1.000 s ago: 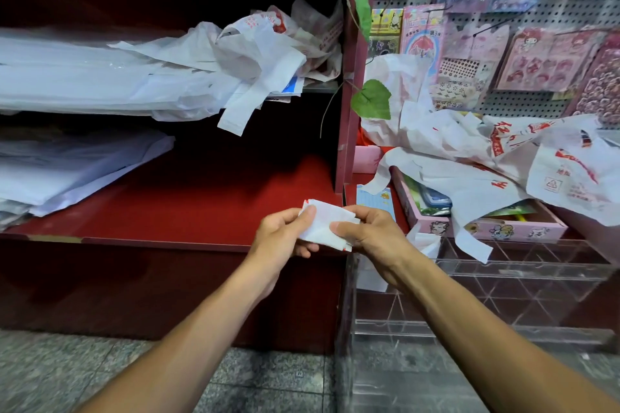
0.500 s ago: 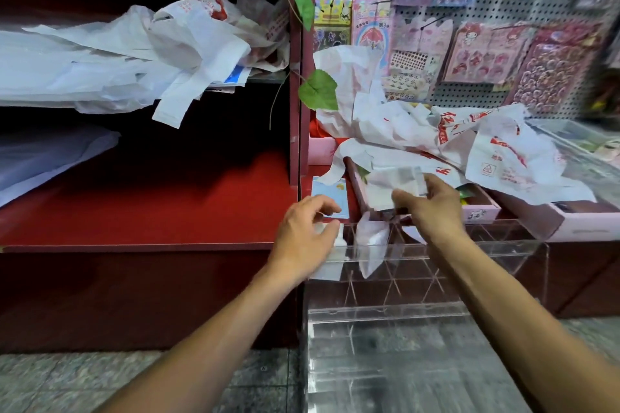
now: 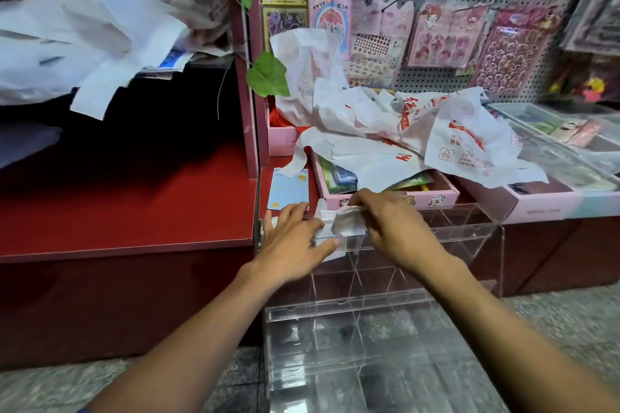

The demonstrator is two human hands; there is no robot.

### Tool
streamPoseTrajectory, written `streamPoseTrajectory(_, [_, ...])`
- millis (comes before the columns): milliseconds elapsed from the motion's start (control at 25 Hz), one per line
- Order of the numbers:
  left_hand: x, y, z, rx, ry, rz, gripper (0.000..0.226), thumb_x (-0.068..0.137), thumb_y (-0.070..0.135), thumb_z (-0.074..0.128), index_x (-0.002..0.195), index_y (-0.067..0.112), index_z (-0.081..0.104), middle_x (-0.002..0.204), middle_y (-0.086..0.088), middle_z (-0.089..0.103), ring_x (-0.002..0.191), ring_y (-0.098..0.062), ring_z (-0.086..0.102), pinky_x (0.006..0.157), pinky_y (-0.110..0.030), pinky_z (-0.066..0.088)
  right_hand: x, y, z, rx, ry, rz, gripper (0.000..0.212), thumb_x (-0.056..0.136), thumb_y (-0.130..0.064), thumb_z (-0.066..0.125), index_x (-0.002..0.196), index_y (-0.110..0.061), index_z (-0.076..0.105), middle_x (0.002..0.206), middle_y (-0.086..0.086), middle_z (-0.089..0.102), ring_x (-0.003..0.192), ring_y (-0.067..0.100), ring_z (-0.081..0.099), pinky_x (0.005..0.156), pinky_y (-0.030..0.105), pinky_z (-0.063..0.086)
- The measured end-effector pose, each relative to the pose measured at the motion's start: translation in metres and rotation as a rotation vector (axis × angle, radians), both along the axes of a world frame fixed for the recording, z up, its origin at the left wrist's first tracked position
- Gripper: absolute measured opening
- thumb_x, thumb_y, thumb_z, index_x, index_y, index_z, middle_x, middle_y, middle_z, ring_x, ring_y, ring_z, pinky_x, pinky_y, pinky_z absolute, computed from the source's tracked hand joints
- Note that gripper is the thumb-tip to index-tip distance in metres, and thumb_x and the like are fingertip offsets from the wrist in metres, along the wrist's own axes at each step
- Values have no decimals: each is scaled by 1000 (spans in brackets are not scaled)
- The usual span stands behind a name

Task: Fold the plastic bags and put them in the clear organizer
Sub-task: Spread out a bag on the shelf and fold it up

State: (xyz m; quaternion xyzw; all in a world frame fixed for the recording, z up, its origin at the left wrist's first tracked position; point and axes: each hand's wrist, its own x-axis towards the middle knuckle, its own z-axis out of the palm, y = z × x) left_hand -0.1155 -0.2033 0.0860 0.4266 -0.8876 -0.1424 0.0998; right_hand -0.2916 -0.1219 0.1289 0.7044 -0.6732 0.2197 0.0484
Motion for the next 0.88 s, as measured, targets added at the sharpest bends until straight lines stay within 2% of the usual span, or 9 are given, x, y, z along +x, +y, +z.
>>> streamPoseTrajectory(160, [0, -7, -2, -55, 29, 17, 52, 86, 61, 58, 131, 35, 56, 159, 1, 24, 148, -16, 10, 118, -51, -8, 9, -6, 1, -60, 83, -14, 38, 78, 4, 55, 114, -9, 59, 90, 17, 65, 87, 35, 53, 65, 38, 39])
streamPoseTrajectory(240, [0, -9, -3, -57, 47, 12, 54, 84, 60, 61, 132, 34, 56, 158, 2, 26, 147, -17, 12, 118, -51, -8, 11, -13, -1, -40, 82, 8, 34, 80, 2, 54, 111, -11, 60, 90, 17, 65, 87, 35, 53, 64, 36, 35])
streamPoseTrajectory(440, [2, -9, -3, -82, 53, 1, 60, 85, 55, 63, 138, 30, 51, 157, 2, 28, 146, -17, 14, 120, -48, -8, 18, -29, -21, 182, 65, -9, 32, 89, -8, 54, 121, -13, 51, 101, 16, 67, 96, 37, 58, 75, 38, 42])
streamPoseTrajectory(600, [4, -8, 0, -110, 119, -19, 54, 85, 50, 66, 133, 29, 54, 152, 4, 36, 143, -16, 23, 121, -46, 1, 14, -32, -28, 118, -55, -69, 18, 90, -14, 58, 108, -14, 56, 102, 11, 68, 91, 36, 60, 73, 39, 49])
streamPoseTrajectory(720, [6, -8, 2, -175, 176, -49, 49, 84, 48, 69, 127, 28, 58, 141, 8, 46, 135, -14, 33, 118, -45, 12, 12, -32, -29, 66, 32, -131, 8, 90, -19, 60, 97, -15, 62, 96, 9, 70, 89, 32, 58, 73, 37, 48])
streamPoseTrajectory(880, [8, -9, 0, -199, 223, -75, 44, 83, 46, 70, 122, 28, 60, 127, 13, 53, 126, -11, 40, 118, -43, 13, 11, -28, -31, 43, 89, -132, 14, 92, -26, 57, 91, -15, 67, 91, 6, 70, 89, 29, 57, 72, 35, 45])
